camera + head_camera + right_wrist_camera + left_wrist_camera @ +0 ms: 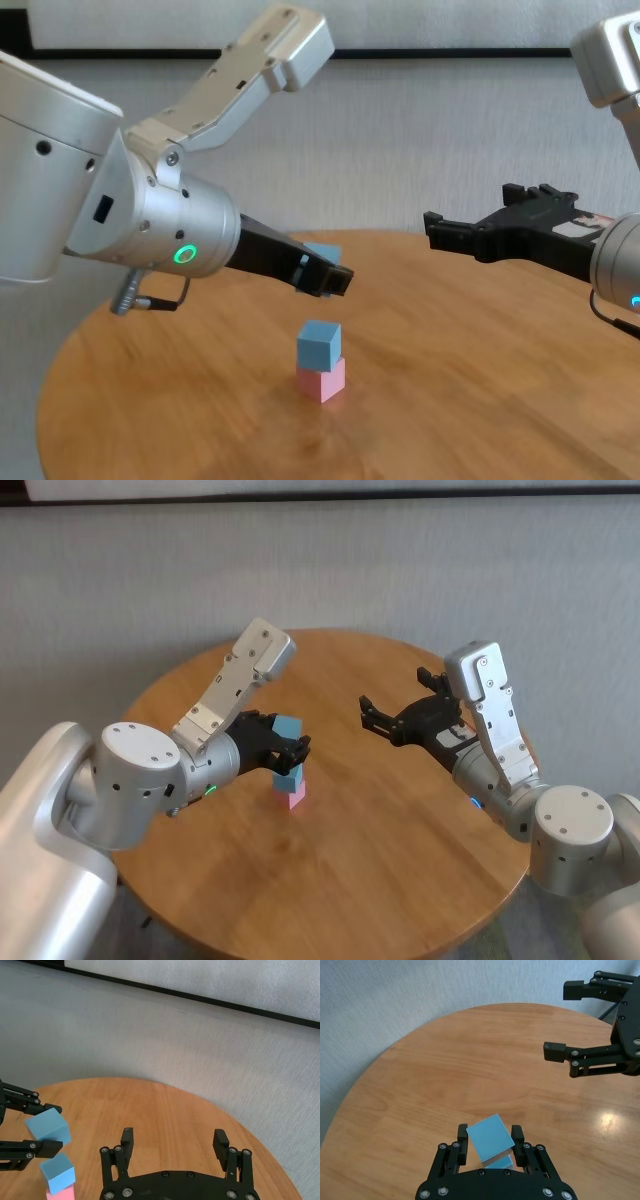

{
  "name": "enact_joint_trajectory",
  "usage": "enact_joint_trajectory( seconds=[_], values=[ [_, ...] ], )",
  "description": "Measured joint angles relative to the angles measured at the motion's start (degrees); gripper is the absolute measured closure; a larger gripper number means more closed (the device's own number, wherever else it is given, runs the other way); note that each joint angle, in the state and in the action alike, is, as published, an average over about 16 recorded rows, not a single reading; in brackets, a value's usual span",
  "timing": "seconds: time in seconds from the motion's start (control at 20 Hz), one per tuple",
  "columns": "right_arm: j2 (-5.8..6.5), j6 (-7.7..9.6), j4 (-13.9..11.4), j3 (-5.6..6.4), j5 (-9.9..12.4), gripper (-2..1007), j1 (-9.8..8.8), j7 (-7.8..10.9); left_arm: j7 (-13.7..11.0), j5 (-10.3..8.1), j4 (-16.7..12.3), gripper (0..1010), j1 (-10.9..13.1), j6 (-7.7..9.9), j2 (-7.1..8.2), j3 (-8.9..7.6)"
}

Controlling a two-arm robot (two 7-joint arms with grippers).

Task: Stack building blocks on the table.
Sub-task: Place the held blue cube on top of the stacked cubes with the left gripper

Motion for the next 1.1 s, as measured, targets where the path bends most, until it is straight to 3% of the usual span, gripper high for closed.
enact_joint_trajectory(
  seconds=[0.55, 1.1],
  values=[
    [0.0, 0.0, 0.0, 0.0, 0.0, 0, 0.0, 0.0, 1.1, -1.16, 0.1, 468, 0.8, -0.26, -0.77, -0.11],
    [0.0, 0.0, 0.0, 0.0, 0.0, 0, 0.0, 0.0, 2.1, -1.0, 0.7, 468, 1.4, 0.01, -0.93, -0.4]
  ],
)
